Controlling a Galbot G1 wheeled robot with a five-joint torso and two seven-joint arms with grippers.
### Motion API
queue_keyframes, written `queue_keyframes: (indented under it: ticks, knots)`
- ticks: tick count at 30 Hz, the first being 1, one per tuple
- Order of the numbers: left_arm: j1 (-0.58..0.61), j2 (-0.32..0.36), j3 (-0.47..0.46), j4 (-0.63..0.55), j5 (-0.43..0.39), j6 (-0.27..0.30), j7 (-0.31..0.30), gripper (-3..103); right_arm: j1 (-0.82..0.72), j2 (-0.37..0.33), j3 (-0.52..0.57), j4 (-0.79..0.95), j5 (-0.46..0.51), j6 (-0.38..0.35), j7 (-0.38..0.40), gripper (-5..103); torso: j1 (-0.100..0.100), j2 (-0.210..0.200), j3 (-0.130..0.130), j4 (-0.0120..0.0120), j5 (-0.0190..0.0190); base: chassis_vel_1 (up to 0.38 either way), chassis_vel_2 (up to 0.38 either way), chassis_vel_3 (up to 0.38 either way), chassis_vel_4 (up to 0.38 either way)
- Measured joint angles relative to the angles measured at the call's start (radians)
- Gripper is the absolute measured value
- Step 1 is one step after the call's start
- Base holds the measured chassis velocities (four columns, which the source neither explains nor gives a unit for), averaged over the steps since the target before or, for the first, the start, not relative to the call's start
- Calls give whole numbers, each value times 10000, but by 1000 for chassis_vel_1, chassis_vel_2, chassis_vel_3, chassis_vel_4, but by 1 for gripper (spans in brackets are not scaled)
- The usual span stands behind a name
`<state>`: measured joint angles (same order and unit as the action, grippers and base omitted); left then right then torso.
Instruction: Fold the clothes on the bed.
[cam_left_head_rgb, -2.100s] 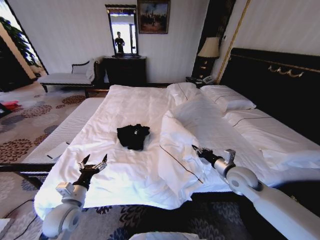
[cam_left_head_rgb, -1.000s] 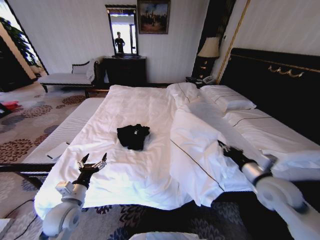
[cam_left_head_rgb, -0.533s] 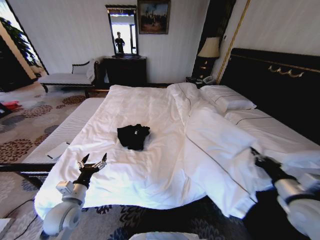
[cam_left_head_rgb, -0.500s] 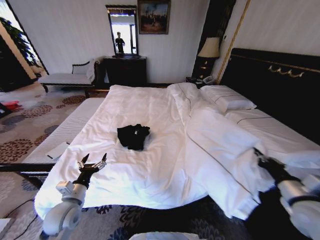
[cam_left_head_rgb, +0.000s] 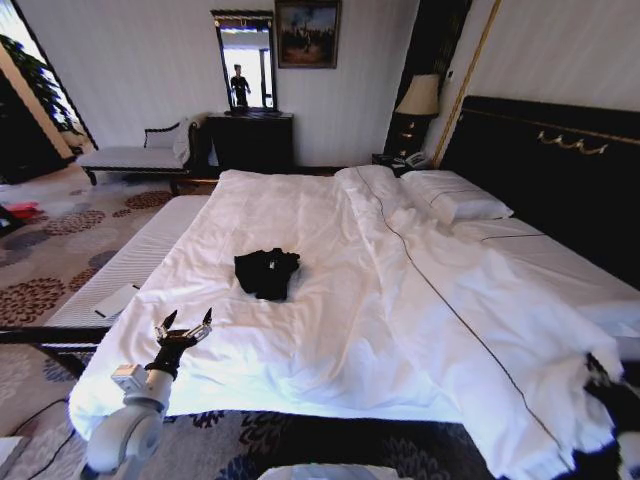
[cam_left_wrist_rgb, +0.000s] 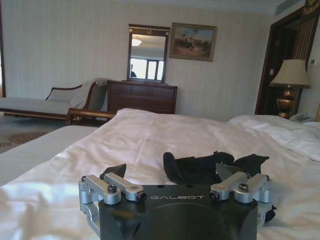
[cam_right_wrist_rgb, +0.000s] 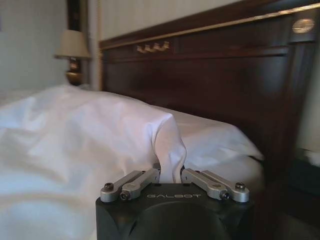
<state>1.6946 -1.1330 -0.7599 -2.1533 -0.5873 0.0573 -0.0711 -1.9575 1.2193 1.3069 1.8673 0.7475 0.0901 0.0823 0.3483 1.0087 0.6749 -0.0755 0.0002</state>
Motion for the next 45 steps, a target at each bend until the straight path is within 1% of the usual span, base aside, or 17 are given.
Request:
queue_keyframes:
  ticks: [2, 4, 5, 7, 10, 18, 22, 30, 32, 33, 35, 37, 40, 41, 42, 44, 45]
  knots:
    - [31, -24, -6, 18, -15, -6, 1, 100, 9, 79, 0, -179, -89, 142, -1, 3, 0, 0, 0, 4, -1, 0, 0, 0, 0]
    - [28, -51, 5, 118, 18, -26, 1, 100, 46, 220, -38, -518, -295, 446, -27, 3, 0, 0, 1, 8, -2, 0, 0, 0, 0]
    - [-24, -52, 63, 183, 113, -32, -2, 100, 138, 357, -117, -867, -654, 750, -57, 3, 0, 0, 1, 9, -2, 0, 0, 0, 0]
    - [-46, -46, 82, 189, 150, -34, -2, 100, 177, 407, -145, -980, -751, 821, -56, 3, 1, 0, 1, 9, -2, 0, 0, 0, 0]
    - [-94, 25, 115, 172, 210, -35, -5, 100, 352, 606, -305, -1597, -1139, 1165, -60, 3, 2, 0, 1, 9, -1, 0, 0, 0, 0]
    - [-99, 59, 111, 171, 236, -25, -17, 100, 553, 644, -533, -2750, -1793, 1669, -40, 3, 2, 0, 1, 11, -3, 0, 0, 0, 0]
    - [-66, 28, 184, 183, 340, -24, -19, 100, 925, 670, -889, -3659, -2102, 1981, 22, 3, 2, 0, 1, 7, -2, 0, 0, 0, 0]
    - [-30, 19, 258, 61, 441, 16, -43, 100, 1841, 626, -1421, -4747, -2427, 2095, 267, 3, 2, 0, 1, -6, -4, 0, 0, 0, 0]
    - [5, 29, 258, 6, 467, 35, -45, 100, 2124, 471, -1617, -5246, -2565, 2213, 331, 3, 1, 0, 0, -4, -3, 0, 0, 0, 0]
    - [21, 34, 253, -1, 474, 35, -46, 100, 2244, 381, -1685, -5481, -2588, 2269, 348, 3, 1, 0, 0, 2, -3, 0, 0, 0, 0]
    - [35, 40, 250, -2, 480, 36, -46, 100, 2323, 313, -1733, -5652, -2594, 2311, 353, 3, 2, 0, 1, 4, -3, 0, 0, 0, 0]
    - [61, 50, 254, -4, 529, 40, -49, 100, 2518, 87, -1859, -6099, -2596, 2439, 353, 3, 1, 0, 1, 5, -1, 0, 0, 0, 0]
    - [73, 45, 294, -32, 576, 41, -51, 100, 2555, 3, -1904, -6183, -2578, 2457, 356, 3, 1, 0, 1, 4, -2, 0, 0, 0, 0]
    - [86, 27, 340, -78, 617, 43, -55, 100, 2510, 5, -1928, -6057, -2554, 2454, 367, 1, 2, 0, 1, -1, -1, 0, 0, 0, 0]
    - [92, 9, 356, -107, 638, 44, -61, 100, 2428, 72, -1925, -5825, -2533, 2443, 379, 6, 1, 0, 2, -6, -2, 0, 0, 0, 0]
    - [97, -4, 371, -129, 647, 45, -64, 100, 2341, 167, -1907, -5559, -2510, 2399, 383, 6, 1, 0, 1, -10, -3, 0, 0, 0, 0]
    - [99, -11, 376, -137, 651, 46, -66, 100, 2296, 232, -1897, -5408, -2498, 2366, 384, 12, 1, 0, 1, -10, -3, 0, 0, 0, 0]
